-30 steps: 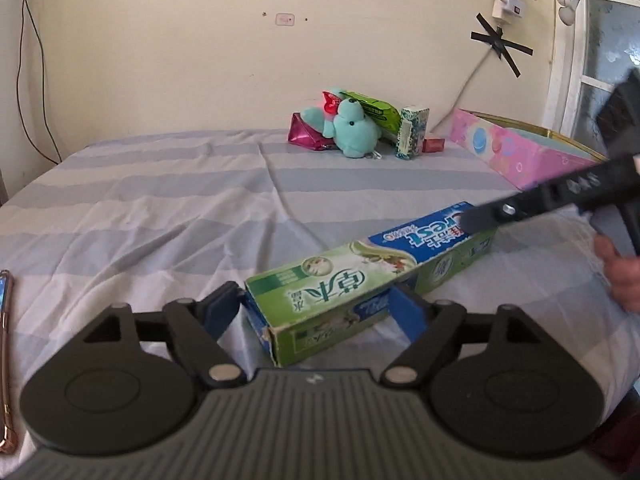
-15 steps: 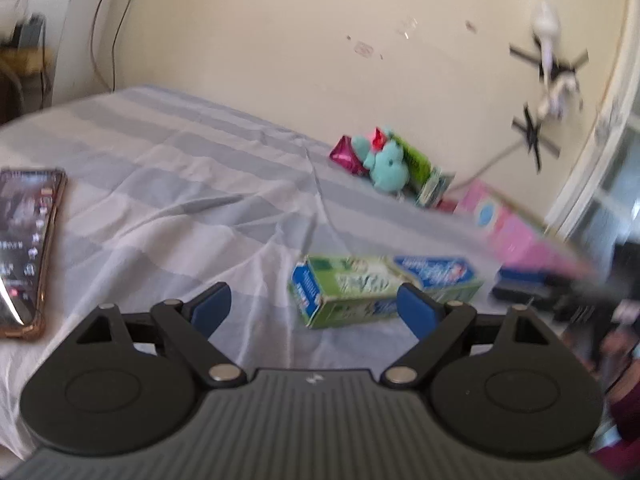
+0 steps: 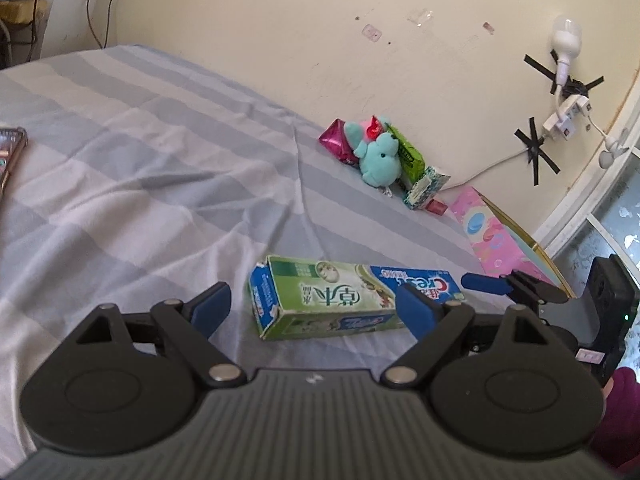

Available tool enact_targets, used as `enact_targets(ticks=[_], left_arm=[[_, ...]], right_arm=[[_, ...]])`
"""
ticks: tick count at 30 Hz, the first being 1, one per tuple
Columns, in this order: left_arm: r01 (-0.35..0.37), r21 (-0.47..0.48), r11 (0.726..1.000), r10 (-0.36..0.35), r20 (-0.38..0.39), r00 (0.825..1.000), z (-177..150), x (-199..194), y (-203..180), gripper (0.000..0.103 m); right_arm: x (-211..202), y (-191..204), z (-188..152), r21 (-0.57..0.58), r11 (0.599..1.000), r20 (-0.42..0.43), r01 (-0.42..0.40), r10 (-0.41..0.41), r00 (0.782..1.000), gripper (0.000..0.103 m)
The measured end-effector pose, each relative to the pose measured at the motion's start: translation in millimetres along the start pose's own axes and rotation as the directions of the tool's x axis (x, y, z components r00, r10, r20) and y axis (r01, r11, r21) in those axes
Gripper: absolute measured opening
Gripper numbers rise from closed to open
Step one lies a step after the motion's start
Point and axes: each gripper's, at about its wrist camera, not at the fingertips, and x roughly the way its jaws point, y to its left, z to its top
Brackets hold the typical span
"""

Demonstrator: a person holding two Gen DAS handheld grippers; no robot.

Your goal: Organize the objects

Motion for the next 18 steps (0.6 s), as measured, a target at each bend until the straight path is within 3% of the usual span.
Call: enact_targets(ticks=[14,18], left_arm=[[0.020,-0.024,1.000,-0.020,-0.014,1.000,0,14,4,0.089],[0.008,0.002,1.000,-0.007,-0.012,1.000,0,17,-2,0.089]], right_arm=[[30,1,11,-0.055,0.994,-0.049,-0.099,0.096,0.994,0.100],[30,0,11,-0.049,0.991,-0.050,-0.123,0.121,0.991,0.093]])
